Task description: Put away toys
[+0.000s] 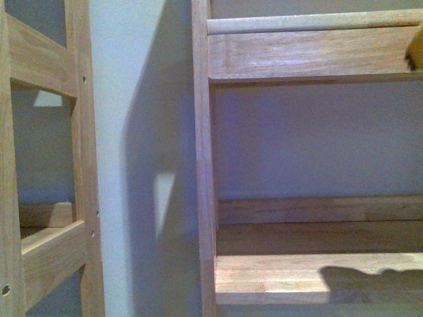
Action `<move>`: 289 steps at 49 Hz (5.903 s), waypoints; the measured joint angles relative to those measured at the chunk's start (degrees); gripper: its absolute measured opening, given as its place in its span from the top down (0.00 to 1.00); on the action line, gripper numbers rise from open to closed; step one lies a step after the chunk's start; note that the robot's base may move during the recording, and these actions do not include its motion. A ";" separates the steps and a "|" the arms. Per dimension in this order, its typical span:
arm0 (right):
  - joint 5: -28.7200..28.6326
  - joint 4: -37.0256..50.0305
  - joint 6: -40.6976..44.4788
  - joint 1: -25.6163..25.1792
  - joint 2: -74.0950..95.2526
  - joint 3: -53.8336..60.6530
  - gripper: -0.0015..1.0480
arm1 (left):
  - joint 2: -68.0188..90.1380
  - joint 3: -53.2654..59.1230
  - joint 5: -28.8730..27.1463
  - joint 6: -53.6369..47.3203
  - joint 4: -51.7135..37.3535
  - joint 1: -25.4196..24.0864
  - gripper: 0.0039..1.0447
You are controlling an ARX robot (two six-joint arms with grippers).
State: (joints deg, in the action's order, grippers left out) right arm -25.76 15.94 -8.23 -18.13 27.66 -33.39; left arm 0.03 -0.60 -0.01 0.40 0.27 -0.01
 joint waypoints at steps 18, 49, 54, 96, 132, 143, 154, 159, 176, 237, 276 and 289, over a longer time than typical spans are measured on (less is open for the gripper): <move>2.56 -3.21 0.24 2.21 17.03 -28.39 0.93 | 0.00 0.00 0.00 -0.02 0.00 0.00 0.06; 20.76 -22.67 -1.40 15.67 55.93 -76.94 0.93 | 0.00 0.00 0.00 -0.02 0.00 0.00 0.06; 21.07 -25.35 -3.89 17.49 61.09 -82.51 0.93 | 0.00 0.00 0.00 -0.02 0.00 0.00 0.06; 13.70 -17.20 -22.64 28.74 76.59 -87.56 0.93 | 0.00 0.00 0.00 -0.02 0.00 0.00 0.06; 11.23 -16.63 -24.50 28.22 83.03 -95.14 0.79 | 0.00 0.00 0.00 -0.02 0.00 0.00 0.06; 13.81 -13.62 -22.60 28.35 81.57 -91.43 0.47 | 0.00 0.00 0.00 -0.02 0.00 0.00 0.06; 14.43 -9.62 -19.52 28.24 76.76 -84.35 0.19 | 0.00 0.00 0.00 -0.02 0.00 0.00 0.06; 14.32 -8.41 -17.59 28.24 73.92 -81.09 0.08 | 0.00 0.00 0.00 -0.02 0.00 0.00 0.06; 16.11 -2.84 -11.45 27.61 55.12 -60.50 0.06 | 0.00 0.00 -0.02 -0.02 0.00 0.00 0.06; 27.87 0.44 5.46 27.36 -19.37 27.26 0.07 | 0.00 0.00 0.00 -0.02 0.00 0.00 0.06; 25.83 -16.20 8.00 18.34 -25.68 31.30 0.97 | 0.00 0.00 0.00 -0.02 0.00 0.00 0.06; 25.75 -16.15 8.02 18.27 -27.23 32.59 0.97 | 0.00 0.00 0.00 -0.02 0.00 0.00 0.06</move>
State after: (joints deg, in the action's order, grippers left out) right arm -0.01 -0.21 -0.21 0.14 0.43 -0.80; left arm 0.03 -0.60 -0.01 0.38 0.27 -0.01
